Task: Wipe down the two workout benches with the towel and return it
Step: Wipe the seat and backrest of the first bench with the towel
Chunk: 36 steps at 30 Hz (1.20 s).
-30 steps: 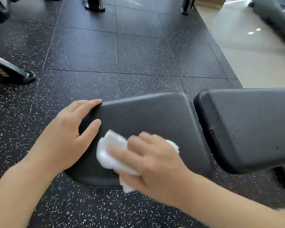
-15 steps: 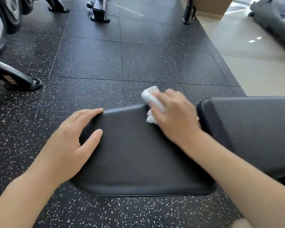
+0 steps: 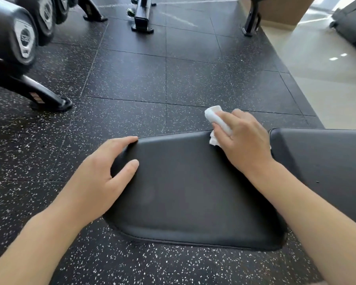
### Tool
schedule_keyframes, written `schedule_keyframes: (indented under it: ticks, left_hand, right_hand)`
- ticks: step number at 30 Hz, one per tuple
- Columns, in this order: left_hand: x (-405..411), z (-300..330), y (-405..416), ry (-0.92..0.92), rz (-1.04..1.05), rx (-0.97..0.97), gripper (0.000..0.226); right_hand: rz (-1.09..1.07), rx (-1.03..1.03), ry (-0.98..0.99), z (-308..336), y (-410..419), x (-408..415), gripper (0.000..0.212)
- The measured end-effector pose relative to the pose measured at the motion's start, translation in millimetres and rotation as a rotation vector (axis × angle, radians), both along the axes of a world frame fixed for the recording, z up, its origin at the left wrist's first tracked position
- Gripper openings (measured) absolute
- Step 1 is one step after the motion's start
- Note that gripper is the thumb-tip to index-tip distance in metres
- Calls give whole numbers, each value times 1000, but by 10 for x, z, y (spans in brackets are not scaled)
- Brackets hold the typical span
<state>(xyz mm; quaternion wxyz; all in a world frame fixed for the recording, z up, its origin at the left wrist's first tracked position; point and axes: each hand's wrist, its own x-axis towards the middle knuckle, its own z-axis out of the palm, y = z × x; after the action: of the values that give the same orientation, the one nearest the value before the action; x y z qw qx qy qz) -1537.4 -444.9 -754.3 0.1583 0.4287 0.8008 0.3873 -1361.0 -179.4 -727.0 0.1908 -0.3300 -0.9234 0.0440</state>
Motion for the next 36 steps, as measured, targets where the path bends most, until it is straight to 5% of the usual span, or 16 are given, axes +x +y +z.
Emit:
schedule_keyframes:
  ticks: [2,6,10,17,27,30,33,36]
  left_hand:
    - [-52,-6,-39,-7,17,-12,47]
    - [-140,-22,-81,-48,62,-8,37]
    - [-182,-30,-92,-47,81,11,31]
    - [-176,-49,-146,-56,108,-13,32]
    - [-211,-3,-159,-41,93,4,31]
    - [-188,-13,-134,9,83,-14,28]
    - [-184,-9,-150,23,71,-17,33]
    - [-190,-7,-185,33,62,-18,34]
  right_hand:
    - [45,12,-14,23,-301,-115,33]
    - [507,101,-122,-33,-1296,-190,49]
    - [788,-72,-119,28,-1536,-72,41]
    - [217,-65,-19,66,-458,-255,31]
    - [800,-4,-44,-32,-1504,-110,38]
    - [564,135,26,2,-965,-228,35]
    - [238,9,-20,59,-470,-271,31]
    - [219,26,-23,60,-646,-281,29]
